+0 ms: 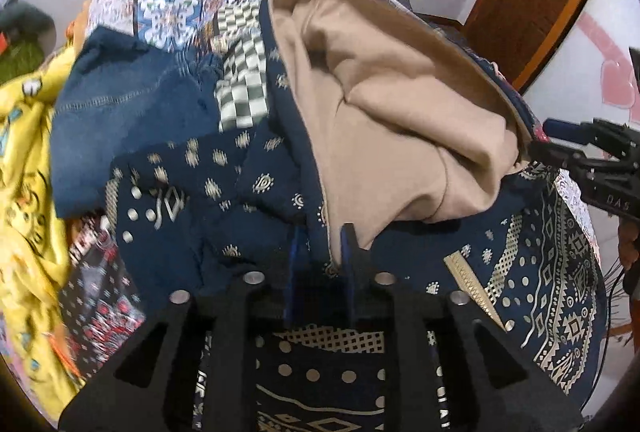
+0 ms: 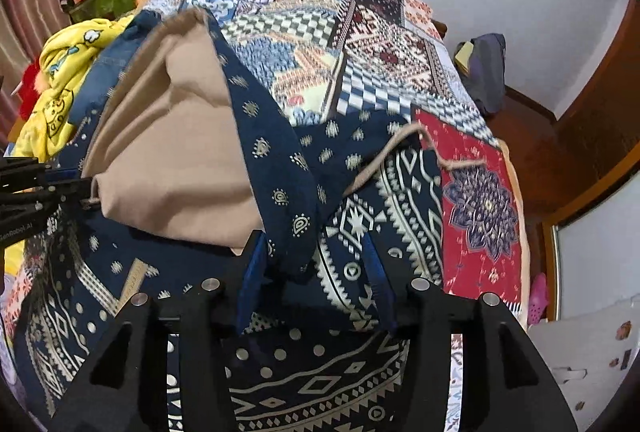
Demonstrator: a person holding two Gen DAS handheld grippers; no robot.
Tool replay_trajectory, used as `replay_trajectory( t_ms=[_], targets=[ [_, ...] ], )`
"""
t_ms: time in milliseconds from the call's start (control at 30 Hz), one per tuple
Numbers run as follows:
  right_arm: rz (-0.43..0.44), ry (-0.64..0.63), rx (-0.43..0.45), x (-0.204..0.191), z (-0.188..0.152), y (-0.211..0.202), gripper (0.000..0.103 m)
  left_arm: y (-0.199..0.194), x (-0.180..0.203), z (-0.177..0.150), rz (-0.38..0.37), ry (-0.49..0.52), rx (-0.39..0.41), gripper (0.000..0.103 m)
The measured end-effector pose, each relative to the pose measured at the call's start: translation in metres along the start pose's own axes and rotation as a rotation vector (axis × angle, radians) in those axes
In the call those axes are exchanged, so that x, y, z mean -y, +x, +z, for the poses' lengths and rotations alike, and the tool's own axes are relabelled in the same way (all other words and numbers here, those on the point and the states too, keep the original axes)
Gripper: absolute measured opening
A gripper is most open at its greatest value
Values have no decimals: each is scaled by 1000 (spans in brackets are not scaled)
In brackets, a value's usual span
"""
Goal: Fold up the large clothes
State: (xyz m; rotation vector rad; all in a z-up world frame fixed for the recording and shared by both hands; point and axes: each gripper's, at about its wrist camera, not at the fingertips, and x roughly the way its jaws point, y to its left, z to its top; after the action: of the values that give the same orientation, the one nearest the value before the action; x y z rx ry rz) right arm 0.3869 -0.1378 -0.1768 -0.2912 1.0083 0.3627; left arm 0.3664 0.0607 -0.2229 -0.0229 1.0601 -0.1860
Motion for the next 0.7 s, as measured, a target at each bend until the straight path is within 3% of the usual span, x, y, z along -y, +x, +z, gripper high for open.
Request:
replay_trajectory(
  t_ms=[67,100,167,333,533,700],
  targets=[
    [10,-3,23,-1,7,-4,47,-10,0,9,3,8,32,45],
    [23,-4,41,-2,15,-7,50,-14,0,13,-3,10,50,46],
    [40,-5,64,-6,23,-7,59,-21,1,26,-16,20,72,46],
    [73,-19,63,-18,52,12,59,-18,-6,61,-13,25,94,46],
    [48,-27,25,-29,77,46,59,22,-27,96,-11,-27,43,46],
    [96,10,12,-27,90,64,59,44,-35,109,-7,-51,51,46]
  ],
)
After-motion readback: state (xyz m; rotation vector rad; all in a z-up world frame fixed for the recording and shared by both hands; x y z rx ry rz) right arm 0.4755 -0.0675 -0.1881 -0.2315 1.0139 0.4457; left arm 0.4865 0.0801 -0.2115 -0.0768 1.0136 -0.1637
